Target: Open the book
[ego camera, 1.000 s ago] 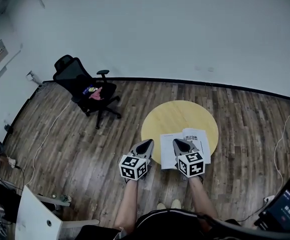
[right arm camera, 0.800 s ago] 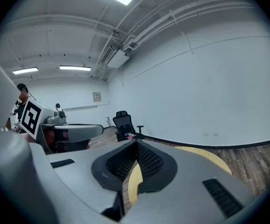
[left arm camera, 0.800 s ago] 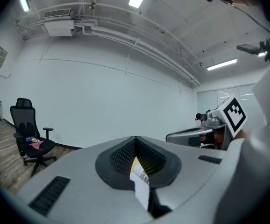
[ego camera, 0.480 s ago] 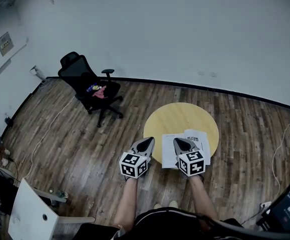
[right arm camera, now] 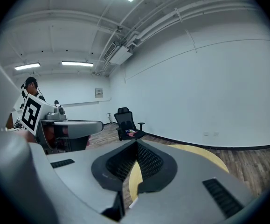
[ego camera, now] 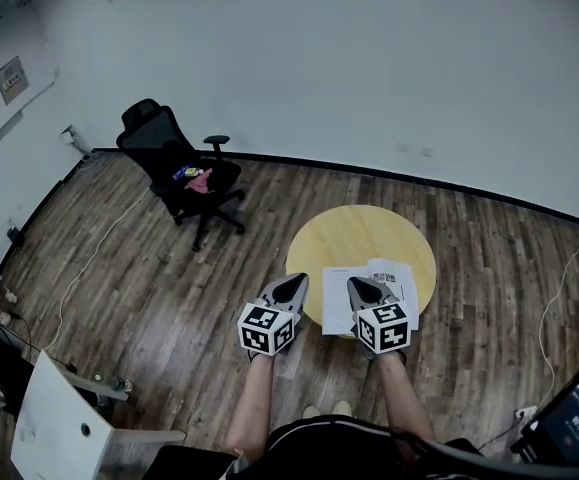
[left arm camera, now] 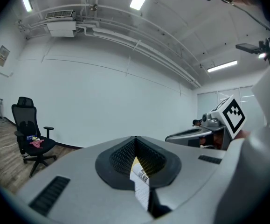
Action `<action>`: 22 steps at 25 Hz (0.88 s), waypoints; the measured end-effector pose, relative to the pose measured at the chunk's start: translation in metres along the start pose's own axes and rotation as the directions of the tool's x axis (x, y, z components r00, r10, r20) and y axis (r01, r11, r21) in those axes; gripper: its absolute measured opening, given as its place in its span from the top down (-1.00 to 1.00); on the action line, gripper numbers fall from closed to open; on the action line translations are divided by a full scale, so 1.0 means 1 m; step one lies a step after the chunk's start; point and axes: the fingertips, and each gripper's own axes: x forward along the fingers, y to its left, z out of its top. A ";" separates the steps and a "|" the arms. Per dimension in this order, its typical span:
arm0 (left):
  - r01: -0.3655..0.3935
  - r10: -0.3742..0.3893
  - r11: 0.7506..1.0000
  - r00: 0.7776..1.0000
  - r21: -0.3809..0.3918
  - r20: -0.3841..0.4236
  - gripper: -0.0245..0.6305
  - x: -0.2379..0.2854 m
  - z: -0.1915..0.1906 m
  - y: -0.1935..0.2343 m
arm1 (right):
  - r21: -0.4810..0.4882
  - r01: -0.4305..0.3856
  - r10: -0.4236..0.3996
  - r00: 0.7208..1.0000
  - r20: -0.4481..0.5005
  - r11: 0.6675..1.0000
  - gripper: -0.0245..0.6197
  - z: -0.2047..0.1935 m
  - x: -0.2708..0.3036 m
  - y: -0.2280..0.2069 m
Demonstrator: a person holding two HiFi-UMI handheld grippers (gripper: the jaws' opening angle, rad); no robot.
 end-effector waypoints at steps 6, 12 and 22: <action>-0.001 0.001 1.000 1.000 0.004 0.003 0.93 0.001 0.001 0.001 | -0.002 -0.001 0.001 1.000 0.001 1.000 0.91 -0.001 0.001 -0.001; 0.003 -0.003 1.000 1.000 0.002 0.003 0.93 0.001 0.002 0.003 | 0.001 -0.002 0.002 1.000 0.006 1.000 0.91 0.002 0.002 0.000; 0.006 -0.006 1.000 1.000 0.001 -0.001 0.93 0.003 0.003 0.003 | 0.005 0.001 -0.001 1.000 0.006 1.000 0.91 0.003 0.001 -0.001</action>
